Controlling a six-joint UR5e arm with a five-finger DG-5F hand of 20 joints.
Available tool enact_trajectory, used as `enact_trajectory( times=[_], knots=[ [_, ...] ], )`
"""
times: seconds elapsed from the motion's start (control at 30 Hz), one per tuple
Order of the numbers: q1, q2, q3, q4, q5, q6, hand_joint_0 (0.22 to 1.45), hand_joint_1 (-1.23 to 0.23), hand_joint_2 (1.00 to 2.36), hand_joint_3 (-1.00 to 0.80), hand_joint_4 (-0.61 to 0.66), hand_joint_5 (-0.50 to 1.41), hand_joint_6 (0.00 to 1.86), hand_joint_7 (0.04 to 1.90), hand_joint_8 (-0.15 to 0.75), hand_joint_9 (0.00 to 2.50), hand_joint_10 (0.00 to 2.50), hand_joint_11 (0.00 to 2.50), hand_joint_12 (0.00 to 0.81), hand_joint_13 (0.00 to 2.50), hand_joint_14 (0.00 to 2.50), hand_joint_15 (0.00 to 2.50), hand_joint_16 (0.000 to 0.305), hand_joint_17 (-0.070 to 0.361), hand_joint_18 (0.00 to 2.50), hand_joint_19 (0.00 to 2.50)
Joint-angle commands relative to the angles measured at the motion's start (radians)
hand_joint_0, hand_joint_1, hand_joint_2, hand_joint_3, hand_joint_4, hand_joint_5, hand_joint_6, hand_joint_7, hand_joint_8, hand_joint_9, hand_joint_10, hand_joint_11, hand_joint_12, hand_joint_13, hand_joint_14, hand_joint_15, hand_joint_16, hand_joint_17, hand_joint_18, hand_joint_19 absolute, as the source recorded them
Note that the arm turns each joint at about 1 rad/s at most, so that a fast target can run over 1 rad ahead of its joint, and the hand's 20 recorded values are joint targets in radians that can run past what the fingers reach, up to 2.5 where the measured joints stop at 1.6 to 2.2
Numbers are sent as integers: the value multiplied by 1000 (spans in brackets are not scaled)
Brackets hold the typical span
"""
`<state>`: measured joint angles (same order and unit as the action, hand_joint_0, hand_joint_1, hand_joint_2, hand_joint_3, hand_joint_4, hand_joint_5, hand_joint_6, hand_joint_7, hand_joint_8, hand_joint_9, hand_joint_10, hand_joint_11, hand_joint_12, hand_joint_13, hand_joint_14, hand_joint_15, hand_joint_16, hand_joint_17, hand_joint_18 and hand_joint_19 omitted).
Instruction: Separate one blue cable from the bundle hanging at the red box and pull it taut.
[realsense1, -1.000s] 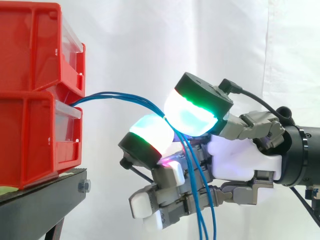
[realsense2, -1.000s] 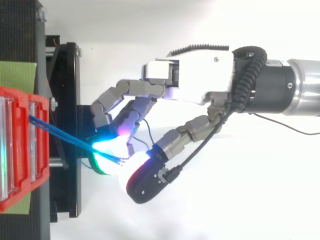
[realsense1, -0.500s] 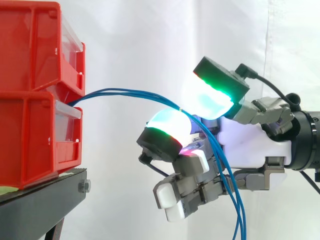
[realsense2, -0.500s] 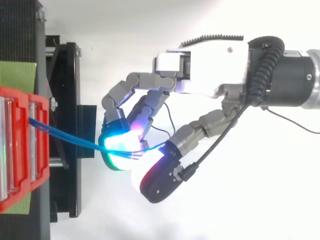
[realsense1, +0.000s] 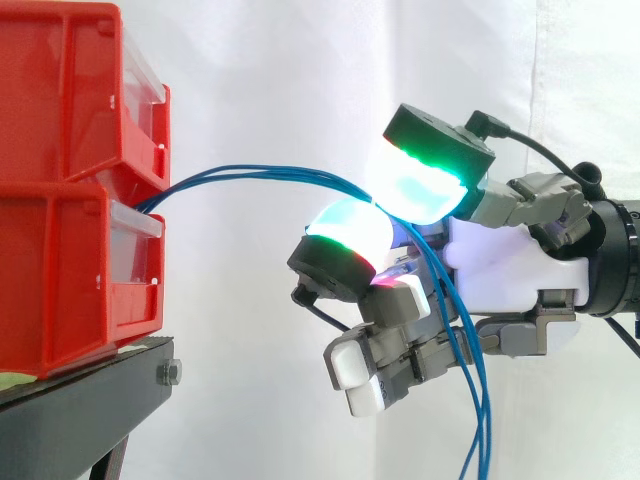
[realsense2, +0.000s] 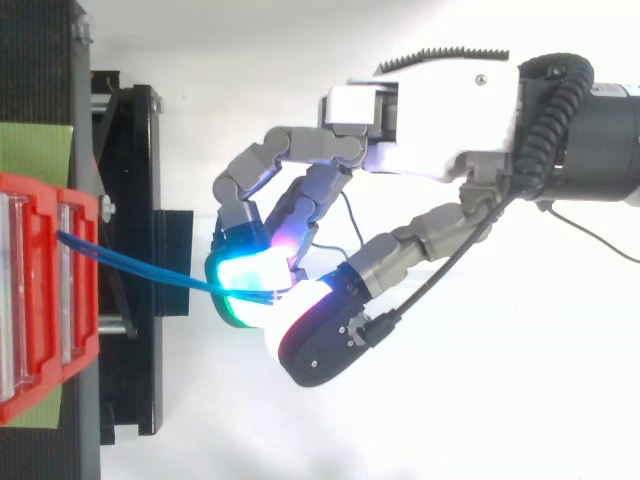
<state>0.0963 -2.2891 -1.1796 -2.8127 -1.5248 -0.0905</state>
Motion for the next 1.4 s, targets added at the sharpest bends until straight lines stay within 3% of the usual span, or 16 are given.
enact_trajectory(
  times=[0.0,0.17,0.37,0.43,0.6,0.73,0.8,0.9,0.97,1.07,1.37],
  knots=[
    [-3,0,0,-1,0,0,747,-908,1006,-440,81,-198,924,1207,295,995,19,942,299,802,17,464,32,73,666,404],
    [-6,0,0,-1,0,0,765,-950,1000,-500,89,-190,921,1214,286,999,19,967,296,806,19,472,32,72,675,403],
    [-6,-1,0,-1,0,0,645,-973,1000,-500,113,-179,918,1212,289,1026,21,982,296,818,18,494,32,72,680,416],
    [-7,0,0,-1,0,0,548,-933,1000,-500,130,-176,920,1195,303,1046,19,980,305,827,19,497,34,77,692,426],
    [-7,0,0,-1,0,0,510,-778,1000,-500,153,-175,906,1166,325,1072,21,950,324,843,17,502,37,84,710,428],
    [-9,0,0,-2,0,0,568,-648,1000,-500,143,-178,890,1146,317,1064,19,940,315,835,17,498,35,79,693,443],
    [-7,-1,0,-7,0,0,596,-652,1000,-500,129,-179,886,1171,313,1063,19,944,313,833,17,500,35,78,690,445],
    [-9,-1,0,-11,0,0,627,-724,1010,-391,102,-180,891,1228,317,1061,19,959,313,833,20,504,35,79,691,446],
    [-9,0,0,-11,0,0,642,-797,1022,-227,52,-188,910,1302,317,1054,19,953,317,835,17,502,35,79,698,450],
    [-9,0,0,-11,0,1,698,-861,1028,-174,32,-199,929,1356,309,1032,19,969,315,834,17,496,35,79,701,437],
    [-10,0,0,-11,0,3,826,-911,1000,-500,-16,-184,931,1326,291,1058,18,983,299,827,19,516,33,75,681,464]
  ],
)
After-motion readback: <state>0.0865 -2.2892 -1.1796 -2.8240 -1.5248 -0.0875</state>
